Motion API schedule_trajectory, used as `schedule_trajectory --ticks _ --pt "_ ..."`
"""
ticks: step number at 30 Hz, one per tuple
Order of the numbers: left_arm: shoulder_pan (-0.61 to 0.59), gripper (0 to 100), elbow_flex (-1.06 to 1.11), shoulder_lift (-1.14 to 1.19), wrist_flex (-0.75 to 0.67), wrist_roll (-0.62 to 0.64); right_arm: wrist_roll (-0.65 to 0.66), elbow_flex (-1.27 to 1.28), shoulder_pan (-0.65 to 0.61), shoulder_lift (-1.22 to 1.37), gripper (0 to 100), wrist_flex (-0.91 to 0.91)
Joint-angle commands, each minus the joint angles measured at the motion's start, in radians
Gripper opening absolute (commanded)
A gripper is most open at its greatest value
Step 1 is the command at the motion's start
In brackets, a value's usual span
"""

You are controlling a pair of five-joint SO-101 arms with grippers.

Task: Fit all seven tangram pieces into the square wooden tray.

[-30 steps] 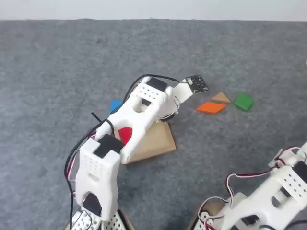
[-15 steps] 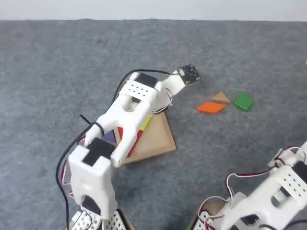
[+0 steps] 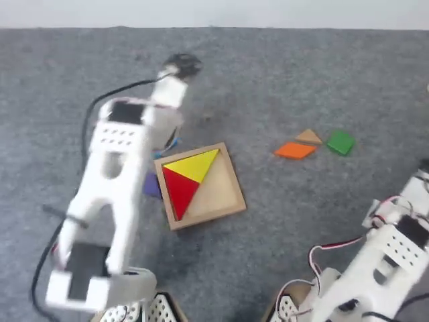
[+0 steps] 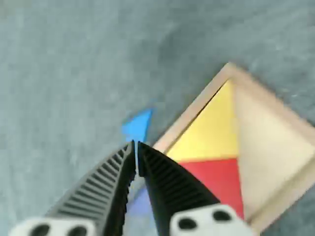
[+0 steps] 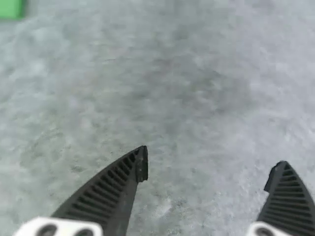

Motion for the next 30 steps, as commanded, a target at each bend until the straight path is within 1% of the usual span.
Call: schedule_trajectory --ticks 1,4,7,11,14,18,20,25,30 --pt "-0.101 2 0.252 -0.161 -0.124 0.041 0.026 -0.130 -0.134 -0.018 37.9 0.094" --pt "-0.137 2 0.423 -0.169 -0.273 0.043 0.018 -0.222 -0.249 -0.016 37.9 0.179" --pt "-0.167 2 0.513 -0.170 -0.385 0.075 -0.018 -0.316 -0.417 0.008 37.9 0.251" --pt "-0.210 2 0.521 -0.169 -0.402 0.166 -0.031 -0.433 -0.647 0.150 37.9 0.277" --pt "-0.242 4 0.521 -0.169 -0.425 0.206 -0.032 -0.537 -0.750 0.318 37.9 0.274" --pt "-0.256 16 0.555 -0.169 -0.486 0.235 -0.046 -0.718 -0.791 0.575 37.9 0.254" --pt "-0.258 20 0.567 -0.169 -0.508 0.235 -0.106 -0.812 -0.799 0.693 37.9 0.252" --pt "-0.259 21 0.572 -0.169 -0.532 0.235 -0.262 -0.971 -0.803 0.905 37.9 0.255" --pt "-0.259 21 0.581 -0.169 -0.534 0.235 -0.284 -1.051 -0.797 1.032 37.9 0.225"
